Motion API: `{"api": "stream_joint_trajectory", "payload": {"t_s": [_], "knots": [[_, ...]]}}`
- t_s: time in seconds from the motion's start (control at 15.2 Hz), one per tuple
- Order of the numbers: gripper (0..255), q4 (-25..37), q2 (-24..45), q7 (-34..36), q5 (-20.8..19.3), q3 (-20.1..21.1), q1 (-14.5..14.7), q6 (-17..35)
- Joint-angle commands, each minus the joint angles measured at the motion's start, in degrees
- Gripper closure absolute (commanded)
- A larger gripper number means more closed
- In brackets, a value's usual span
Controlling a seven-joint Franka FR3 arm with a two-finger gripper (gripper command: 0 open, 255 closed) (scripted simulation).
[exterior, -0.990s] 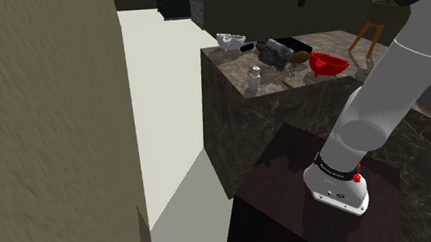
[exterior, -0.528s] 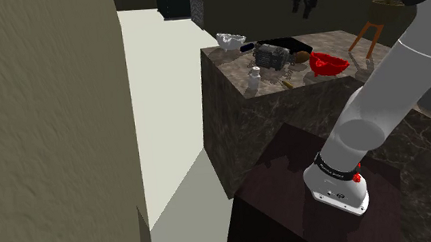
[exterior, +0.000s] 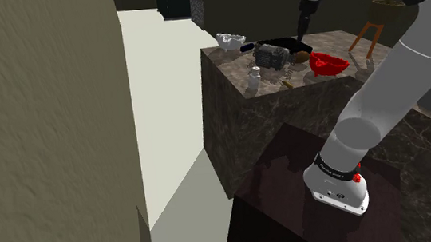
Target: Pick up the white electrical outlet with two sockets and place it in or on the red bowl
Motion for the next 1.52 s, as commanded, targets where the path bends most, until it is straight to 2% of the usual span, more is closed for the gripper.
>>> {"api": "stream_joint_trajectory", "payload": {"t_s": [0.0,0.13,0.59,1.12,1.19,1.45], "knots": [[0,-3.3,0.6,5.8,0.5,-0.4,-1.0,5.0],[0,-6.1,1.5,10.5,1.1,-0.9,-1.9,9.3],[0,-8.8,4.9,8.5,3.8,-1.9,-1.7,14.6],[0,-9.0,5.2,8.3,4.1,-1.9,-1.8,15.0],[255,-9.0,5.2,8.3,4.1,-1.9,-1.8,15.0],[255,-9.0,5.2,8.3,4.1,-1.9,-1.8,15.0]]}}
